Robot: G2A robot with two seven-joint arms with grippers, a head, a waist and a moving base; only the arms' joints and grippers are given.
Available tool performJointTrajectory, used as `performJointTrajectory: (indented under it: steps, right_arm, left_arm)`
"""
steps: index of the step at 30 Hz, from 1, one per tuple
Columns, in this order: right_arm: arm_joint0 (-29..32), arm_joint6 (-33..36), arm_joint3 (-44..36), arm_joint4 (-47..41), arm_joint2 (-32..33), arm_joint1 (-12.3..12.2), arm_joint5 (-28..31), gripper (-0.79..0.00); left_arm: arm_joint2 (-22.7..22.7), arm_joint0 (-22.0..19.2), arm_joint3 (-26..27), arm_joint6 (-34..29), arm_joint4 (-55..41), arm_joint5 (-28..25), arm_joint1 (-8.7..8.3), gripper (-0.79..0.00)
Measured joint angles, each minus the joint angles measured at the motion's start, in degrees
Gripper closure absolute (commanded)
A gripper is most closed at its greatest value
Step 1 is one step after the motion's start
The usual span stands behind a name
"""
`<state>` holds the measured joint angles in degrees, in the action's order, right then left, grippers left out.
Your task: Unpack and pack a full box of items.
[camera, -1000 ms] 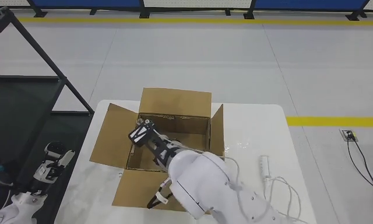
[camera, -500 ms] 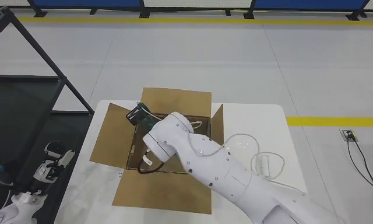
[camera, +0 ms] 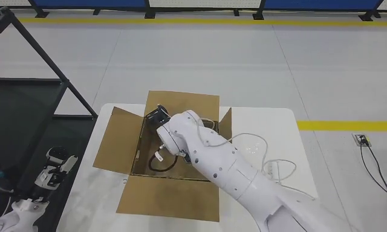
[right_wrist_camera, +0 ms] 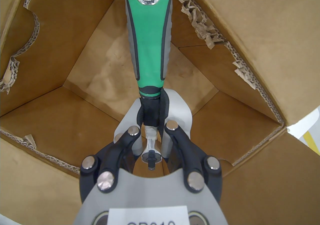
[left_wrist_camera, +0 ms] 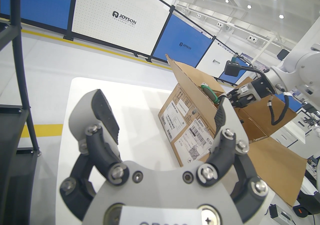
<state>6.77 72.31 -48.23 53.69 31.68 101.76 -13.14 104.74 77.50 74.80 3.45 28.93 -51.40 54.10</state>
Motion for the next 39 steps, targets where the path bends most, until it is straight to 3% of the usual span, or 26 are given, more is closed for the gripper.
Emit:
performJointTrajectory:
  steps: [8, 15, 20, 32, 39]
  right_arm:
    - [0.9, 1.1, 3.7, 2.2, -2.8, 1.3, 6.8, 0.000]
    - [-1.5, -1.5, 15.4, -0.2, -4.4, 4.6, 17.5, 0.000]
    - [-3.2, -2.9, 23.6, -2.3, -5.0, 7.5, 21.1, 0.000]
    - [-4.2, -6.2, 34.9, -2.0, -6.3, 12.7, 21.6, 0.000]
    - [-3.8, -6.9, 35.9, -2.3, -6.7, 13.2, 21.9, 0.000]
  left_arm:
    - [0.0, 0.0, 0.0, 0.0, 0.0, 0.0, 0.00, -0.785]
    - [0.0, 0.0, 0.0, 0.0, 0.0, 0.0, 0.00, -0.785]
    - [0.0, 0.0, 0.0, 0.0, 0.0, 0.0, 0.00, -0.785]
    - [0.0, 0.0, 0.0, 0.0, 0.0, 0.0, 0.00, -0.785]
    - [0.0, 0.0, 0.0, 0.0, 0.0, 0.0, 0.00, -0.785]
